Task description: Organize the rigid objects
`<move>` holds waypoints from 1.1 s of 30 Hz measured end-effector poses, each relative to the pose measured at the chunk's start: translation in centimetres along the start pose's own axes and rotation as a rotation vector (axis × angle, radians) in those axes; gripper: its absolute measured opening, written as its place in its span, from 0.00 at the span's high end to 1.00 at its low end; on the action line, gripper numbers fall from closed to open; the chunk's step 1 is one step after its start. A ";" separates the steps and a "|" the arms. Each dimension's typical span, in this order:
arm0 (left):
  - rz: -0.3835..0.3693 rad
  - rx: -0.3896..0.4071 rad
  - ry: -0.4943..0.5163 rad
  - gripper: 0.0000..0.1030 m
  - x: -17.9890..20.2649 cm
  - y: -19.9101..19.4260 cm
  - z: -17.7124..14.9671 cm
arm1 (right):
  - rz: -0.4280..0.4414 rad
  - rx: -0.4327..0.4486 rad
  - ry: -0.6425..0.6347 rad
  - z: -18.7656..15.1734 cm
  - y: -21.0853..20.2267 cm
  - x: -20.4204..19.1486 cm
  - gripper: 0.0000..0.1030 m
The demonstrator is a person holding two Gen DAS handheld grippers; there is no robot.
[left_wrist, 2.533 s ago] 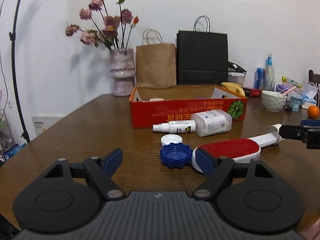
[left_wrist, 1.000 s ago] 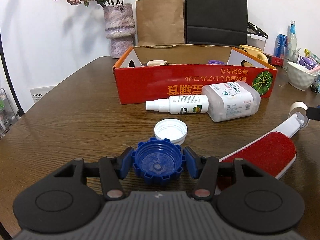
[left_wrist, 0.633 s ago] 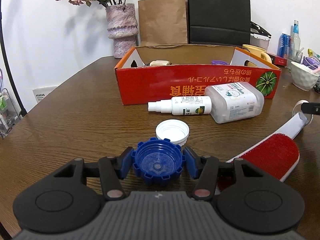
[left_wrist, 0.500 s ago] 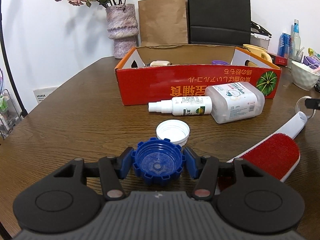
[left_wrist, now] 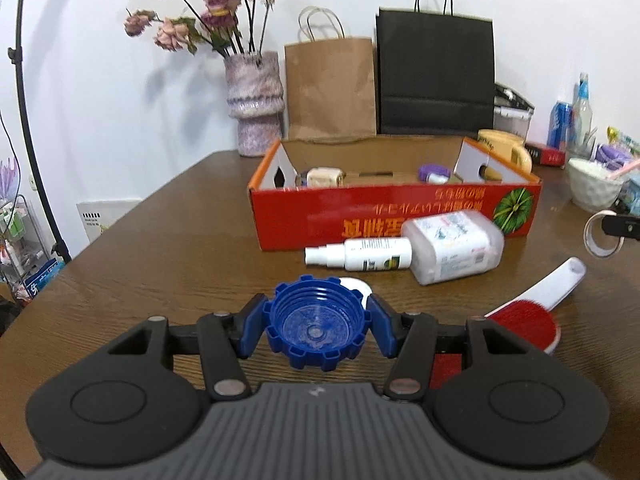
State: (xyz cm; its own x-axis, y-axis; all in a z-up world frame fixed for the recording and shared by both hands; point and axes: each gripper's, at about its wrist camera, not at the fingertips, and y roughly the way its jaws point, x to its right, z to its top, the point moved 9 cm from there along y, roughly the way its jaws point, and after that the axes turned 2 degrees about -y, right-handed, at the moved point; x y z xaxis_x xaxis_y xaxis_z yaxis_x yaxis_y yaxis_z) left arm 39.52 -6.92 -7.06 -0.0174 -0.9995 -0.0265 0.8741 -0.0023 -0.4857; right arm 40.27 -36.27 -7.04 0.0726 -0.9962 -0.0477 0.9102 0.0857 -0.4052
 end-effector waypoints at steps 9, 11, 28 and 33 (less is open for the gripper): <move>-0.044 0.092 -0.032 0.46 -0.7 -5.9 1.0 | 0.033 0.069 -0.021 0.5 -6.6 -4.4 0.74; -0.058 0.109 -0.036 0.46 -0.8 -7.1 1.0 | 0.041 0.080 -0.028 0.4 -8.0 -5.5 0.74; -0.106 0.235 -0.062 0.46 -1.3 -15.6 0.5 | 0.058 0.166 -0.061 -0.7 -17.1 -10.8 0.74; -0.112 0.244 -0.062 0.46 -1.2 -16.2 0.2 | 0.056 0.176 -0.055 -0.9 -17.8 -10.8 0.74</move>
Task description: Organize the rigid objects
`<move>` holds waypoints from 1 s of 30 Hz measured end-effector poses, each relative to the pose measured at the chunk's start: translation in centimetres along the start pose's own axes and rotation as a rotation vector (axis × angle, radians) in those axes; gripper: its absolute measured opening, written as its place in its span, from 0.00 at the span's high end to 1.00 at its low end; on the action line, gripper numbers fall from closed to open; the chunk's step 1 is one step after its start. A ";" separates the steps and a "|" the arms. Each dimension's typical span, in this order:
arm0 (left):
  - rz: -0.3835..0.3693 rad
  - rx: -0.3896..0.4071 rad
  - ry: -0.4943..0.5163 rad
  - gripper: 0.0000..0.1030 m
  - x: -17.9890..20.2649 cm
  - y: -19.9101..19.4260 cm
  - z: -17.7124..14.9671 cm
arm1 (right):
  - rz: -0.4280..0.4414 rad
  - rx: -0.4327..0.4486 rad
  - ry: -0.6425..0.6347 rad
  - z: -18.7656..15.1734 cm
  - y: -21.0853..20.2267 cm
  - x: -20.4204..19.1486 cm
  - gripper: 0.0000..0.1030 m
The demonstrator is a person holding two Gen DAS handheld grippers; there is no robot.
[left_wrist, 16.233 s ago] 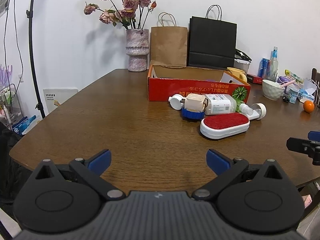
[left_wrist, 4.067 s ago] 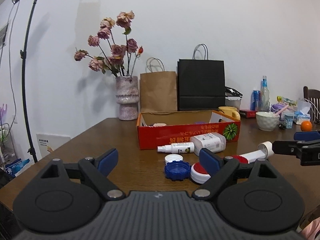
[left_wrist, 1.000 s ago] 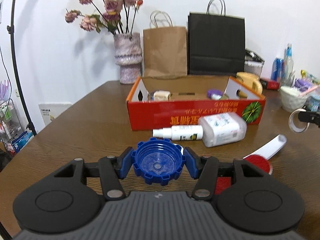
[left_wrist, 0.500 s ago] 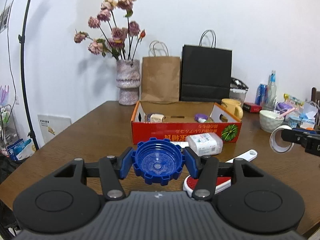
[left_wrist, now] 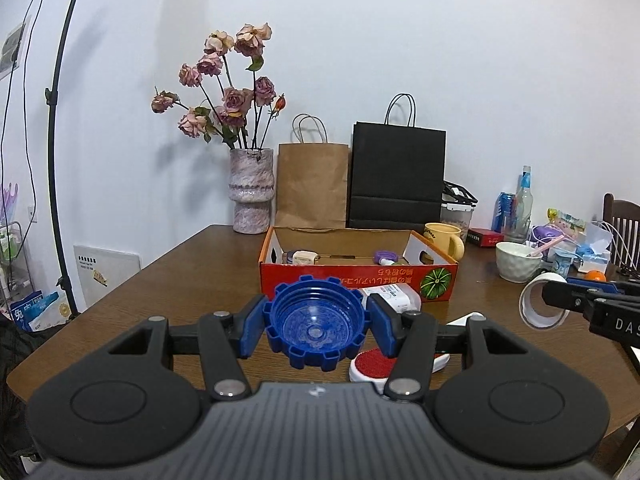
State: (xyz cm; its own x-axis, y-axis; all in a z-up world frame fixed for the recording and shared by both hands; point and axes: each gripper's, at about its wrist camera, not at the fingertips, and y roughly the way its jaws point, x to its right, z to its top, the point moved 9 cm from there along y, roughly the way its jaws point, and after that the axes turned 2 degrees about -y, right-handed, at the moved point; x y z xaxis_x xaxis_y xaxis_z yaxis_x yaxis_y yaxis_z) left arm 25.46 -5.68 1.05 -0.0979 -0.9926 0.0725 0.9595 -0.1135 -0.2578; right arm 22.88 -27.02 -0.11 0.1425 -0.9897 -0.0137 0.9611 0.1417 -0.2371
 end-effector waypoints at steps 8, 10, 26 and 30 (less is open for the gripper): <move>0.001 0.003 0.005 0.46 0.0 0.8 0.1 | 0.001 0.007 0.007 0.2 1.1 0.4 0.74; 0.001 0.007 0.008 0.46 0.0 1.4 0.4 | 0.006 0.009 0.010 0.3 1.6 0.5 0.74; 0.021 0.020 0.013 0.46 -1.1 9.6 3.9 | 0.014 -0.001 -0.015 3.8 11.6 1.8 0.74; 0.032 0.025 0.013 0.46 -1.7 12.8 5.3 | 0.015 0.000 -0.018 5.3 15.0 2.3 0.74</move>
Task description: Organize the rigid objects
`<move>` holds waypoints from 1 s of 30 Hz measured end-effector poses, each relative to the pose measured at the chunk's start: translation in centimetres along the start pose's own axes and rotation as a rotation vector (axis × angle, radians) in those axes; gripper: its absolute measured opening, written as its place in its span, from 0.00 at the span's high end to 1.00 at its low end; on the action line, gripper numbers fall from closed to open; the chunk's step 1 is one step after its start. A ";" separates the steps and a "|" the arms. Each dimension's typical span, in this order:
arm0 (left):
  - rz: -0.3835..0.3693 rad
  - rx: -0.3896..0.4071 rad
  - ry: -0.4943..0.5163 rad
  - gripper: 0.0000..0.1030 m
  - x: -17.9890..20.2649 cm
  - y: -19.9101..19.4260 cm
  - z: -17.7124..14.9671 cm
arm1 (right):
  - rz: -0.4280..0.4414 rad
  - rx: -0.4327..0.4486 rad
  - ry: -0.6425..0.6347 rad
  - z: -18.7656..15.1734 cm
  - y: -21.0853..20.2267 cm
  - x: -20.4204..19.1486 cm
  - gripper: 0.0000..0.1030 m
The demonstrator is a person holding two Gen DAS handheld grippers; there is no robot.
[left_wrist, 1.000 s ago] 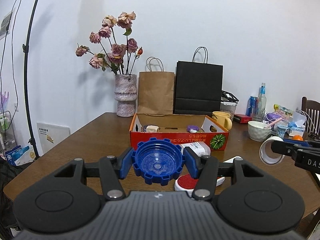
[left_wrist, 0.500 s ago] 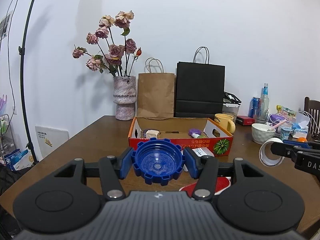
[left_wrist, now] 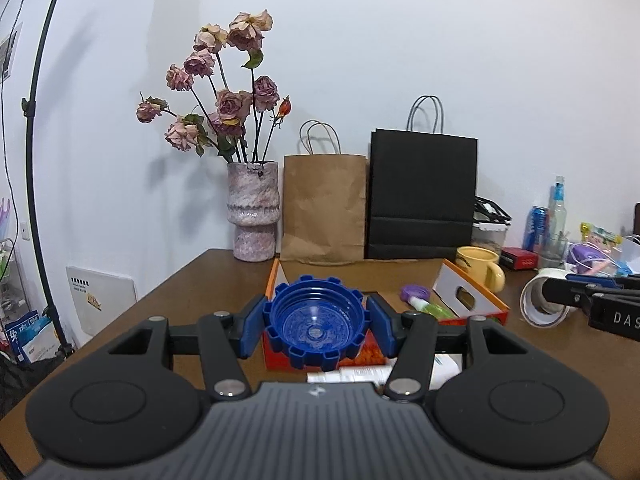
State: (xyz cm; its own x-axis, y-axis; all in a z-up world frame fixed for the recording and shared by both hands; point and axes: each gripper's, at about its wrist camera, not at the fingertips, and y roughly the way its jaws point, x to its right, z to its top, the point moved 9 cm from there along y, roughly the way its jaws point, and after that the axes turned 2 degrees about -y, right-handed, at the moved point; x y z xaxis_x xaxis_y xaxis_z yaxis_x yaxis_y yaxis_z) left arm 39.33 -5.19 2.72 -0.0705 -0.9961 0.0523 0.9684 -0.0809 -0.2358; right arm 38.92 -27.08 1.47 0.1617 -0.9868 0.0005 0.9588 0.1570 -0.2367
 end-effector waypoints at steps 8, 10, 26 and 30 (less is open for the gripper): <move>-0.002 0.005 0.009 0.46 0.1 7.2 2.8 | 0.009 -0.021 -0.008 2.1 7.4 0.8 0.74; -0.006 0.004 0.015 0.46 0.4 8.8 3.4 | 0.016 -0.028 -0.003 2.5 9.1 1.0 0.74; -0.001 -0.027 0.003 0.46 2.2 20.7 6.6 | 0.048 -0.078 0.026 4.7 21.5 2.4 0.74; -0.005 -0.040 0.002 0.46 2.5 23.1 6.7 | 0.055 -0.104 0.041 4.7 24.1 3.0 0.74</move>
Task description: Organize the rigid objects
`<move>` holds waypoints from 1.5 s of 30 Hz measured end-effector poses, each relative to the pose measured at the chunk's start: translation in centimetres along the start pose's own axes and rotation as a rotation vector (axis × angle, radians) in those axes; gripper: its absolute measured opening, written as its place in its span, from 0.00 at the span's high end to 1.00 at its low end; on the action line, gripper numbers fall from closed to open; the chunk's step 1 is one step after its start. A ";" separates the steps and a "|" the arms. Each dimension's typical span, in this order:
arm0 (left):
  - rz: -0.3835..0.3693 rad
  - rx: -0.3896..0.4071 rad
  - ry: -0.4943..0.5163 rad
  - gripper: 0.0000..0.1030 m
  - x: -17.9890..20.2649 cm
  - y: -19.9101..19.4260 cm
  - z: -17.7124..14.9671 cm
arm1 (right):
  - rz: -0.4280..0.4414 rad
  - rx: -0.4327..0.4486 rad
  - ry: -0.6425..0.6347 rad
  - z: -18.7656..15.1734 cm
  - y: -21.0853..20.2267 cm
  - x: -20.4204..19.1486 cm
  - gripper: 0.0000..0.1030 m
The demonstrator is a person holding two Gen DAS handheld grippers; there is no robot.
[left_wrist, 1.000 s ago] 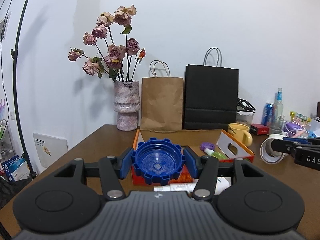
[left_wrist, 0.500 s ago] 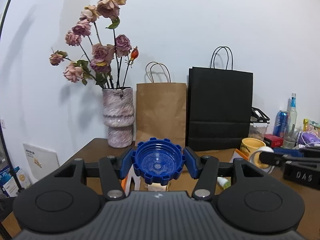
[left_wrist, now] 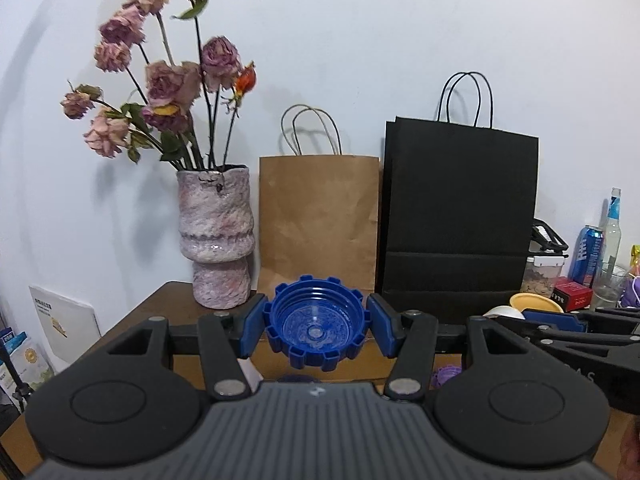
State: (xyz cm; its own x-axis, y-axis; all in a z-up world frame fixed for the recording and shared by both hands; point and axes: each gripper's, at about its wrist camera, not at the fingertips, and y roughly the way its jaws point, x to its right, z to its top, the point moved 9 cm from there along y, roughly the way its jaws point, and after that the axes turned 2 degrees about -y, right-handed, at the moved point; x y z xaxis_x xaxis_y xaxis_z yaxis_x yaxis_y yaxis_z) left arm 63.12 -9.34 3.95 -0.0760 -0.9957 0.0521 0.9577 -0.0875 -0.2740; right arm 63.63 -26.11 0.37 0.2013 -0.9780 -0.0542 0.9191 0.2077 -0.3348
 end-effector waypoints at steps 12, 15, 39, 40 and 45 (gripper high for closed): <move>0.029 -0.137 0.023 0.46 1.1 7.4 -0.8 | 0.027 -0.109 0.016 0.9 6.8 1.3 0.74; 0.039 -0.197 0.041 0.46 1.3 8.8 -1.2 | 0.029 -0.165 0.005 0.7 8.2 1.2 0.74; 0.030 -0.783 0.048 0.46 -0.4 14.8 -8.2 | 0.089 -0.687 -0.052 -4.4 14.5 0.6 0.74; 0.031 -0.797 0.051 0.46 -0.4 14.9 -8.4 | 0.088 -0.699 -0.056 -4.6 14.7 0.6 0.74; 0.015 -0.847 0.053 0.46 -0.5 15.5 -9.2 | 0.097 -0.745 -0.072 -4.9 15.2 -0.2 0.77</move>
State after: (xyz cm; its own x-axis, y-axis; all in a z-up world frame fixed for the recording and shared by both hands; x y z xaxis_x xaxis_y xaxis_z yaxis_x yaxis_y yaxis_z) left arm 75.45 -10.42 -9.18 -0.0979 -0.9952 0.0034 0.4289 -0.0452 -0.9022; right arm 75.87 -22.87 -9.34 0.3152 -0.9470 -0.0627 0.4289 0.2011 -0.8807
